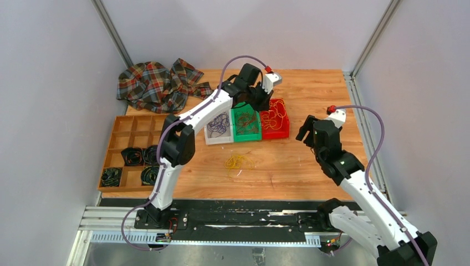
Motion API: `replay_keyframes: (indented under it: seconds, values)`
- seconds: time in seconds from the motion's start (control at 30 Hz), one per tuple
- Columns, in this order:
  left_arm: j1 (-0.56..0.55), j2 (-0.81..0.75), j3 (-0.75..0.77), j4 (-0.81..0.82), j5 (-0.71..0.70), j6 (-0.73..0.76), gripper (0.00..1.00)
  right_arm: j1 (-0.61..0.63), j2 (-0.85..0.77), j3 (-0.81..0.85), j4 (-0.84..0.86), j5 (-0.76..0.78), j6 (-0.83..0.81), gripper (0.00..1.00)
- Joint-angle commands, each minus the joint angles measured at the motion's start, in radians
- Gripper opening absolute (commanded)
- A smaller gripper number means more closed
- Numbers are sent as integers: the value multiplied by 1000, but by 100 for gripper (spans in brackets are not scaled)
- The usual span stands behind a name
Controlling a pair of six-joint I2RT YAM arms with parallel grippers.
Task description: Untangle the cables
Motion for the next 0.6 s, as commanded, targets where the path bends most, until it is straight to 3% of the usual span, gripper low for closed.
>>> replay_keyframes:
  seconds: [0.0, 0.13, 0.47, 0.57]
  values:
    - [-25, 29, 12, 20, -273, 145, 1, -41, 53, 63, 65, -102, -6, 72]
    - [-42, 31, -38, 84, -392, 230, 1, -54, 97, 68, 102, -148, -10, 71]
    - [-71, 77, -11, 105, -406, 257, 1, -132, 219, 91, 186, -323, 52, 69]
    - [-72, 90, 9, 85, -406, 256, 5, -149, 216, 84, 189, -340, 54, 68]
